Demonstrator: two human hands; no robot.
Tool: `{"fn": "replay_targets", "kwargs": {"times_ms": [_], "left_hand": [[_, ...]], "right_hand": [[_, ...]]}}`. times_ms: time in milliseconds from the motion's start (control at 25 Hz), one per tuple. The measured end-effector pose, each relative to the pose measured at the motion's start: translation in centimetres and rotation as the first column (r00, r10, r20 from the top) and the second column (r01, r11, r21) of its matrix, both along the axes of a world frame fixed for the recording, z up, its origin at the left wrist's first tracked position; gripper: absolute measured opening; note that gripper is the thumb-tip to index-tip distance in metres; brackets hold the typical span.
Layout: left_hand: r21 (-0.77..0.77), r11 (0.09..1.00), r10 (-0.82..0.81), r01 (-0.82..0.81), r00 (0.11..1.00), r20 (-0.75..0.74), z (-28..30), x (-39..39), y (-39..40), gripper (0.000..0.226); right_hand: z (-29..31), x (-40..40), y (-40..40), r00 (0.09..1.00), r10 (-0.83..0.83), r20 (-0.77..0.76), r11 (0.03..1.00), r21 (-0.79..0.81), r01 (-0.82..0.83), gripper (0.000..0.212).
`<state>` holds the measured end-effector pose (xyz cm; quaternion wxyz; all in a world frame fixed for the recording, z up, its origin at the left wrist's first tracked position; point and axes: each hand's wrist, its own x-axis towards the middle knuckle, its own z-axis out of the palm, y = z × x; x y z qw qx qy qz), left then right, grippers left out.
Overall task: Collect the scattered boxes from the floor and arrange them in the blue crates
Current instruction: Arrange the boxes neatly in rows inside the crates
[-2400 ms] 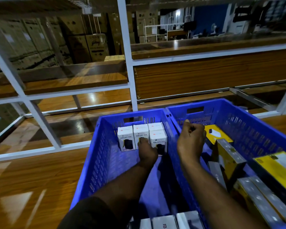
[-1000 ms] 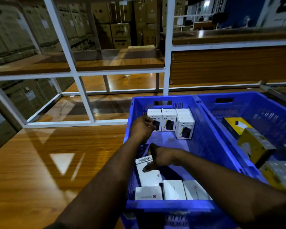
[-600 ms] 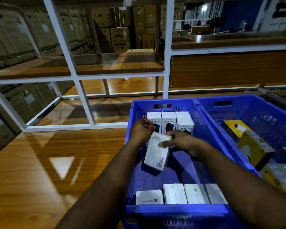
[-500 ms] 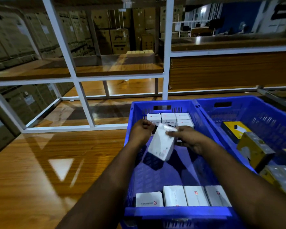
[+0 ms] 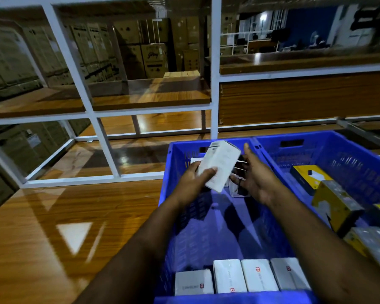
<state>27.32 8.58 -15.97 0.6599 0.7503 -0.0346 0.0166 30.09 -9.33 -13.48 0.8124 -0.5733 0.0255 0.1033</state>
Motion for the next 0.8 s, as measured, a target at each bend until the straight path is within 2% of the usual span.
{"fn": "replay_targets", "kwargs": {"times_ms": [40,120,200,320,480,640,720,800], "left_hand": [[-0.196,0.980,-0.039,0.019,0.994,-0.102,0.4,-0.2,-0.2,0.028],[-0.475,0.879,-0.181,0.054,0.957,-0.226,1.2,-0.9,-0.5,0.036],[-0.554,0.824,-0.311,0.121,0.913,-0.263,1.5,-1.2,-0.4,0.051],[-0.498,0.841,-0.394,0.212,0.871,-0.295,1.0,-1.2,-0.2,0.062],[-0.365,0.912,-0.300,0.185,0.909,-0.289,0.4,-0.7,-0.4,0.071],[-0.346,0.916,-0.285,0.204,0.937,-0.201,-0.3,-0.6,-0.6,0.057],[-0.298,0.941,-0.208,0.158,0.968,-0.143,-0.2,-0.8,-0.7,0.050],[-0.093,0.995,-0.040,0.035,0.998,-0.056,0.0,-0.9,-0.7,0.063]], "right_hand": [[0.0,0.2,0.1,1.000,0.003,0.019,1.000,0.015,-0.003,0.033],[-0.1,0.1,0.3,0.997,0.045,0.058,0.999,0.022,-0.047,0.025],[0.1,-0.4,0.6,0.991,0.122,0.050,0.990,0.060,-0.125,0.026],[0.5,-0.9,0.9,0.990,0.132,0.044,0.984,0.112,-0.137,0.032],[0.1,-0.6,1.0,0.999,-0.002,0.045,0.996,0.092,-0.002,0.051],[0.2,-0.6,0.9,0.996,-0.040,0.084,0.999,0.010,0.040,0.050],[0.0,-0.7,1.0,0.993,-0.044,0.113,0.999,-0.004,0.045,0.048],[-0.3,-0.8,1.2,0.982,-0.073,0.175,0.994,-0.066,0.085,0.050]]}}
